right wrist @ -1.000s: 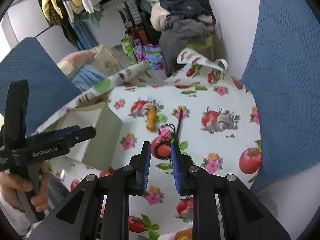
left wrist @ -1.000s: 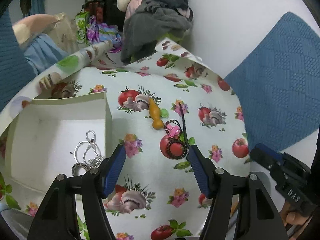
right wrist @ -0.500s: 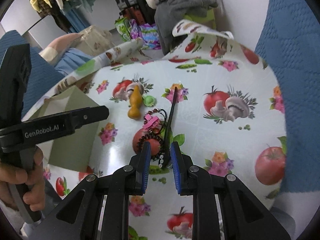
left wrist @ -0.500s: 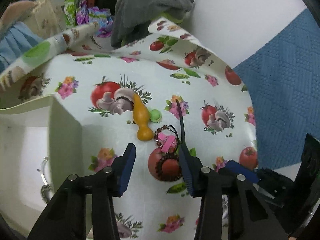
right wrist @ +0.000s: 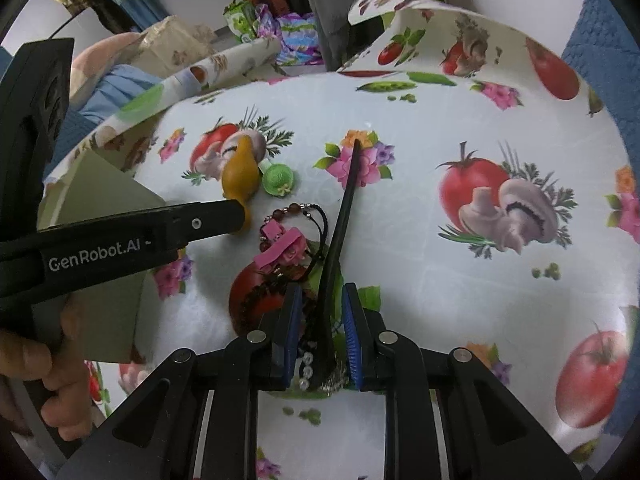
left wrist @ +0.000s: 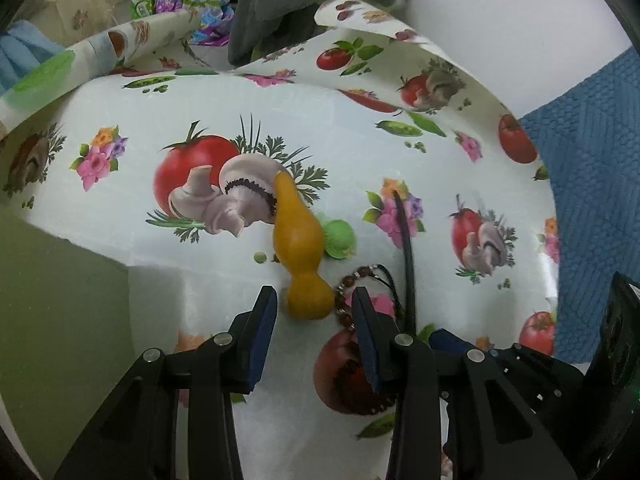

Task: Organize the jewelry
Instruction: 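Grasp the yellow gourd charm with the left tool while the right grasps the black hairpin, then carry the yellow charm with the left tool and hairpin with the right over the box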

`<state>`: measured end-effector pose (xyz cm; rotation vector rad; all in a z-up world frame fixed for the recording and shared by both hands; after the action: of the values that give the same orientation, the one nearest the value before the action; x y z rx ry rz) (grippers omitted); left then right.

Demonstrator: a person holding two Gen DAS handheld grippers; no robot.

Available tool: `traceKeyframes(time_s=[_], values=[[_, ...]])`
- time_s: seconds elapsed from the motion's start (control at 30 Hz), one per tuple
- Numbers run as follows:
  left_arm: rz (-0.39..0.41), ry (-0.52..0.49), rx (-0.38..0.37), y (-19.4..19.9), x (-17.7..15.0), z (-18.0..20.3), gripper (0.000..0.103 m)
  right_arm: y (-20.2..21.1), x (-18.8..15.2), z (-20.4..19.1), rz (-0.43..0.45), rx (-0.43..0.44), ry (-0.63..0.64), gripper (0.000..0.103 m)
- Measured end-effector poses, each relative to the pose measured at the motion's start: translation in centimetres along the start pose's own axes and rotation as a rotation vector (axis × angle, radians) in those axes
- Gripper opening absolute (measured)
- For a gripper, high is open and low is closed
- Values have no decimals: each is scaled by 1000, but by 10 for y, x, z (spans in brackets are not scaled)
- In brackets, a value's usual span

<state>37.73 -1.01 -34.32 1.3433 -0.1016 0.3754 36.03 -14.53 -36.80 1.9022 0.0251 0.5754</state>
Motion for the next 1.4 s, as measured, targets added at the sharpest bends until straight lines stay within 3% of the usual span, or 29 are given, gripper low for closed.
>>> traceKeyframes(time_s=[0.1,0.23,0.6,0.93,1.4], values=[[-12,2,4,-8,1,-2,29,-8,-1,1,-13,-8,9,18],[-10,-2,4,-14,3,-3,26,-12,-2,5,-19,-19,5,8],[9,-5,-5,-6,6,4,27,-5,0,8,-9,-44,-12,5],[55,-12,-30,43,-10,10,27,35,4,1,48,-62,-36,5],[119,-35,-47,128,-57,10,27,89,-31,-26,69,-81,-85,6]])
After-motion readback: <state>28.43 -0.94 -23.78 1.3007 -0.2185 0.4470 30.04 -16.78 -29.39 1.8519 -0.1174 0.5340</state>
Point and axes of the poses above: each gripper's, at about its wrist camera, not at the fingertips, and y roughly against the way its jaws point, z to its right, x to its top, the point moved 6 cm from there along -y, roughly the way its jaws point, and after that the axes turned 2 degrees about x, right-handed, at the moved point
